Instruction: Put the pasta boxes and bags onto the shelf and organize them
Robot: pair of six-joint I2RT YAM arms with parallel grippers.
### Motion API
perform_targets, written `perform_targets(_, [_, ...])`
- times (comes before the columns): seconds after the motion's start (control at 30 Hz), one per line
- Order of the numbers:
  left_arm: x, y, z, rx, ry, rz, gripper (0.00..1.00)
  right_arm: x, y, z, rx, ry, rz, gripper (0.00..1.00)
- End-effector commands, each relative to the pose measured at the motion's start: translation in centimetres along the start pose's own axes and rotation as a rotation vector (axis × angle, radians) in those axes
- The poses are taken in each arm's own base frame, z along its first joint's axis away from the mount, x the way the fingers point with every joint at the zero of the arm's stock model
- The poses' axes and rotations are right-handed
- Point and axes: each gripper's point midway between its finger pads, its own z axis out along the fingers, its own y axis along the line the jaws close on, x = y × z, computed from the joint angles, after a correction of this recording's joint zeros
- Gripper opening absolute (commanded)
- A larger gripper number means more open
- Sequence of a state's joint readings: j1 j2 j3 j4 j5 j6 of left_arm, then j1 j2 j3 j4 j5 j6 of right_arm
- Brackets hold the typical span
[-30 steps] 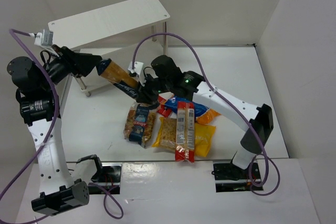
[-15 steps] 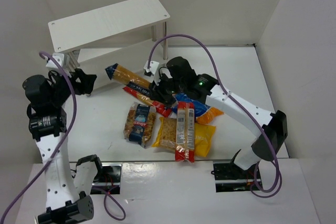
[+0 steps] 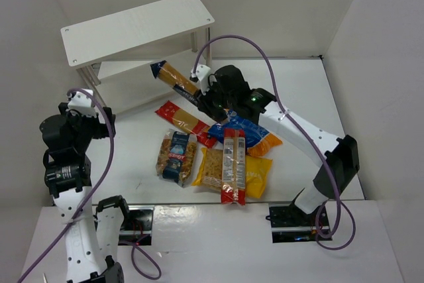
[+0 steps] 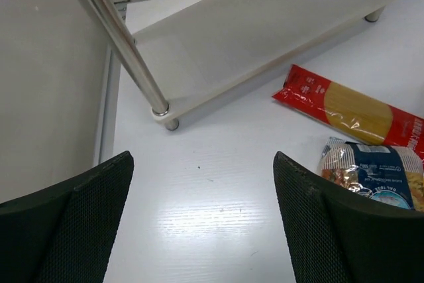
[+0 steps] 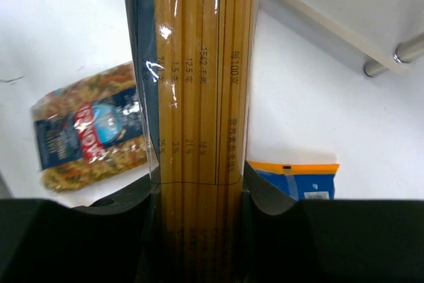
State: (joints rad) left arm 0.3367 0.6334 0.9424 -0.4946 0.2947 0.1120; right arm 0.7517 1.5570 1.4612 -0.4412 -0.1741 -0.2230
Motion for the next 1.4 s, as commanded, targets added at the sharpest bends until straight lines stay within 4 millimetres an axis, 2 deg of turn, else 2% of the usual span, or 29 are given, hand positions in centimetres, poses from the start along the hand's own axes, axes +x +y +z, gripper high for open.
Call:
perform_targets(0.0, [0.3,0.8,-0.4,-0.039,0.019,0.045,0.92,-6.7,-3.5,0.0,0.152,-0.191,0.009,0.00])
perform_targets(0.03, [0.4,1.0,-0.4,-0.053,0.022,0.045,0.92,-6.3,-3.8,1.1,0.159,-0.164,0.027,0.00])
perform_targets(0.1, [1.8,1.0,-0.2,-0.056,0.059,0.035,0.94,-5.6,-4.4,2.0,0.189,-0.135,0.047,0.00])
perform_targets(0.13, [2.0,1.0,-0.3,-0.056,0.059,0.045,1.00,-5.1,-4.7,2.9,0.197,-0.111,0.059,0.00])
perform_targets(0.2, [2.8,1.0,-0.3,-0.063,0.070,0.043,1.00,-4.5,-5.6,3.4,0.227,-0.093,0.066,0.00])
perform_targets(0.33, [2.6,0.8,-0.7,-0.055,0.061,0.066,1.00,-3.3,-7.0,4.9,0.248,-0.082,0.100,0.00])
perform_targets(0.4, [2.6,0.8,-0.7,-0.054,0.061,0.075,1.00,-1.9,-8.5,5.7,0.274,-0.089,0.134,0.00])
perform_targets(0.5, [2.5,1.4,-0.8,-0.085,0.049,0.081,1.00,-1.7,-10.0,6.4,0.306,-0.114,0.162,0.00])
perform_targets(0.53, [2.3,1.4,-0.7,-0.088,0.040,0.073,1.00,-0.4,-10.9,7.2,0.326,-0.085,0.172,0.00])
perform_targets(0.57, [2.3,1.4,-0.7,-0.088,0.040,0.073,1.00,-1.4,-11.2,7.3,0.330,-0.112,0.181,0.00])
perform_targets(0.63, [2.5,1.2,-0.8,-0.089,0.039,0.065,1.00,-1.3,-11.9,7.9,0.336,-0.092,0.197,0.00])
perform_targets(0.67, [2.5,1.2,-0.8,-0.089,0.039,0.065,1.00,-0.5,-12.0,8.8,0.332,-0.062,0.201,0.00])
perform_targets(0.77, [2.3,1.2,-1.0,-0.091,0.029,0.068,1.00,-1.9,-12.8,9.4,0.349,-0.074,0.200,0.00])
perform_targets(0.9, [2.2,0.7,-0.9,-0.062,0.023,0.077,1.00,-2.2,-13.4,11.1,0.349,-0.068,0.192,0.00])
perform_targets(0.93, [2.2,0.7,-0.9,-0.062,0.023,0.077,1.00,-3.2,-14.0,11.1,0.345,-0.092,0.192,0.00])
perform_targets(1.0, [2.1,0.6,-0.9,-0.053,0.021,0.086,1.00,-2.4,-13.8,12.5,0.319,-0.064,0.195,0.00])
perform_targets(1.03, [2.1,0.6,-0.9,-0.053,0.021,0.086,1.00,-3.2,-14.6,12.4,0.330,-0.080,0.210,0.00])
perform_targets(1.07, [2.1,0.6,-0.9,-0.053,0.021,0.086,1.00,-3.5,-14.4,12.7,0.307,-0.080,0.210,0.00])
perform_targets(1.1, [2.1,0.6,-0.9,-0.053,0.021,0.086,1.00,-2.4,-14.8,13.8,0.302,-0.056,0.231,0.00])
perform_targets(1.13, [2.3,0.6,-0.7,-0.051,0.029,0.084,1.00,-3.5,-14.9,13.7,0.295,-0.070,0.229,0.00])
perform_targets(1.17, [2.3,0.6,-0.7,-0.051,0.029,0.084,1.00,-3.6,-15.0,14.0,0.294,-0.069,0.240,0.00])
perform_targets(1.2, [2.3,0.5,-0.7,-0.042,0.027,0.084,1.00,-2.7,-15.0,14.9,0.291,-0.048,0.244,0.00])
perform_targets(1.23, [2.4,0.5,-0.5,-0.040,0.036,0.081,1.00,-3.5,-15.1,14.8,0.292,-0.059,0.253,0.00])
perform_targets(1.37, [2.2,0.5,-0.7,-0.043,0.026,0.084,1.00,-3.3,-14.8,15.3,0.269,-0.050,0.273,0.00])
